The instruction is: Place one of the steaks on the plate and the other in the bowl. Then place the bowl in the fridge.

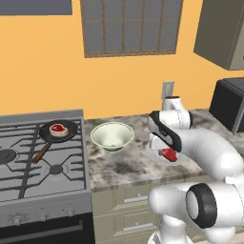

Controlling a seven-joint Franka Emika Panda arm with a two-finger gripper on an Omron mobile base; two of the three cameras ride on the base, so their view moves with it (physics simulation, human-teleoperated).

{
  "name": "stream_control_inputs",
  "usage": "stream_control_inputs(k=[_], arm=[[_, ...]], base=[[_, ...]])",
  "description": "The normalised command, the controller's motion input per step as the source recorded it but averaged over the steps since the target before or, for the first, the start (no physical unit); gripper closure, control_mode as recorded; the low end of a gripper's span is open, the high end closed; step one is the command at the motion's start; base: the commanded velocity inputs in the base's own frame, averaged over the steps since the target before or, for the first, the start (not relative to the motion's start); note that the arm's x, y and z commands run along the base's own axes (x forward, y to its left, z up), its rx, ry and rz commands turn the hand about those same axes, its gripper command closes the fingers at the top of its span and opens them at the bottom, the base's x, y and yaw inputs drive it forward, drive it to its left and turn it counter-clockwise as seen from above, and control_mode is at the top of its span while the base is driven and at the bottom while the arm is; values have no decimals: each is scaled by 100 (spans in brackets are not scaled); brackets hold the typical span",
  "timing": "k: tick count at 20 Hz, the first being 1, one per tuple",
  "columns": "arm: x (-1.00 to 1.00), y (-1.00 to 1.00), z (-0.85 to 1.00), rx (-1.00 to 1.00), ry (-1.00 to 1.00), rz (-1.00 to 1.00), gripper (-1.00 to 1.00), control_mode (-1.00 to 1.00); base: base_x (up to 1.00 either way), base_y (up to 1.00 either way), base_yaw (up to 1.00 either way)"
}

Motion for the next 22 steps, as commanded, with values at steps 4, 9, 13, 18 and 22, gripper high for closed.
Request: stream_control_inputs(k=[4, 9, 13, 18, 22], arm=[[-95, 67, 50, 0, -7, 0, -100, -100], [-71, 9, 27, 0, -18, -7, -100, -100], [-3, -2, 6, 0, -2, -3, -100, -100], [-1, 23, 0, 0, 0, 0, -100, 100], [0, 0, 0, 0, 0, 0, -100, 100]], base=[[0, 0, 0], [0, 0, 0], [0, 0, 0], [0, 13, -1], [-1, 78, -1]])
